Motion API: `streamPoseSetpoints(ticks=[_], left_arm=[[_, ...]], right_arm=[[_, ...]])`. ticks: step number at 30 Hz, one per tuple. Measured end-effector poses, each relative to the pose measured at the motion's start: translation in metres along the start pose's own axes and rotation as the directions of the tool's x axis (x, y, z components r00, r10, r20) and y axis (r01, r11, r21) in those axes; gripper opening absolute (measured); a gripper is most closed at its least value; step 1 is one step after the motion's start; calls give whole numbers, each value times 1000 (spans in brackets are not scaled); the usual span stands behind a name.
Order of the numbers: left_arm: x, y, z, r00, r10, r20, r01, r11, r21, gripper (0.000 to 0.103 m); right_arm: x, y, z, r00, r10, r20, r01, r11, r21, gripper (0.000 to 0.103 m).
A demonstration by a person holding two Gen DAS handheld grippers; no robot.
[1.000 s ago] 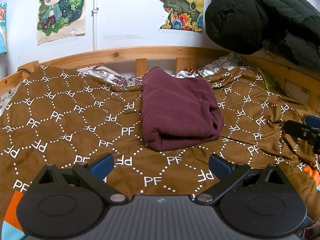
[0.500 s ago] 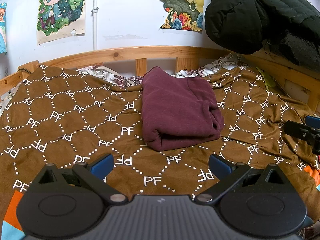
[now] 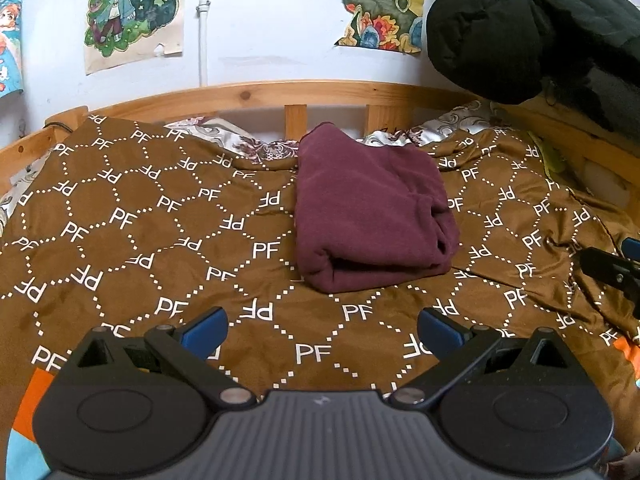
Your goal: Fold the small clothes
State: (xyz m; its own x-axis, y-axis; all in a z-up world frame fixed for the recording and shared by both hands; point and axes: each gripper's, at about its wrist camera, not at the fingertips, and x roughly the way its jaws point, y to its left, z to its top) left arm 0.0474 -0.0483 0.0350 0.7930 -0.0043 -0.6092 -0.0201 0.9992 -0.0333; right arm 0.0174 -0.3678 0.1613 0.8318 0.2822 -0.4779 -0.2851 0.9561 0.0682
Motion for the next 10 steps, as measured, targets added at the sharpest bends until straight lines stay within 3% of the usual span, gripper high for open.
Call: streamPoseSetpoints(ticks=[10], left_arm=[[4,2,0,1000,15,-12,-15,1000,3,103]], right_arm=[[1,-1,-2,1000,-1,-6,1,1000,-3,102]])
